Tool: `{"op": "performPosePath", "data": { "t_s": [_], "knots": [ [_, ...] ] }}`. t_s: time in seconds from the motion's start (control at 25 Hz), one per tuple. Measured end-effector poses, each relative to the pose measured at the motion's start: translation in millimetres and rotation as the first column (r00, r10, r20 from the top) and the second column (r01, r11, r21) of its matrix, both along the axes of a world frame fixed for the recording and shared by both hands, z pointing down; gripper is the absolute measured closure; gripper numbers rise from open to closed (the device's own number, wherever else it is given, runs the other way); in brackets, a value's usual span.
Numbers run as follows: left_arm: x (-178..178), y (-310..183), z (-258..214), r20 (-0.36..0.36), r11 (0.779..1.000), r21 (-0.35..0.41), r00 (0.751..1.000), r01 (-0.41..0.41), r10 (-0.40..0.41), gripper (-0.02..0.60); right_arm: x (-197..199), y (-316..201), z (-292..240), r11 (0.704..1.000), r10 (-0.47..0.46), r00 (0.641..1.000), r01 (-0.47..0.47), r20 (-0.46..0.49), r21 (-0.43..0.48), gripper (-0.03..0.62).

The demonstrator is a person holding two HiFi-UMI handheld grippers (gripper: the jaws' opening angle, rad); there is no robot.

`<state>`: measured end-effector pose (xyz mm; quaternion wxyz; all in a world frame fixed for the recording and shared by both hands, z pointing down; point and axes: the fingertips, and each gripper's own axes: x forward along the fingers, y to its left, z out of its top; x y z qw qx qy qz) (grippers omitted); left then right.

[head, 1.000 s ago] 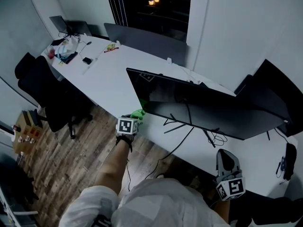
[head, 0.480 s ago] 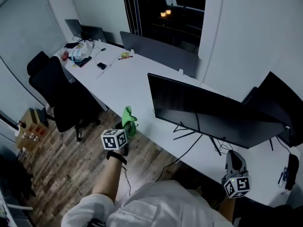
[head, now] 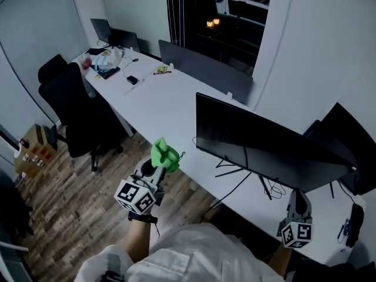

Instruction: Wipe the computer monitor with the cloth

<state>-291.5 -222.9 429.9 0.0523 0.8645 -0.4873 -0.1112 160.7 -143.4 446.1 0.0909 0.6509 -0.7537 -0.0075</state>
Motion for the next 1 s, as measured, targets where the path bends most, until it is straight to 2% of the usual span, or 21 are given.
{"op": "performPosePath", "data": {
  "t_s": [0.12,0.32,1.0],
  "knots": [
    [-6.4,8.5,-0.6,0.030,1.000,0.008,1.000,0.000,-0.001,0.528,3.5,3.0,2.9,1.000,0.009,1.000,-0.009,0.010,-0.024,0.594],
    [-16.2,9.0,-5.7,0.018,0.999,0.023,1.000,0.022,-0.022,0.528,1.7,3.8,2.1,1.000,0.005,1.000,-0.005,-0.006,-0.026,0.594],
    [6.0,4.8,-7.6,-0.006,0.999,0.024,0.999,-0.037,0.037,0.528,2.0,7.7,-2.8,0.999,0.006,0.999,-0.007,-0.033,-0.034,0.594]
  ]
}}
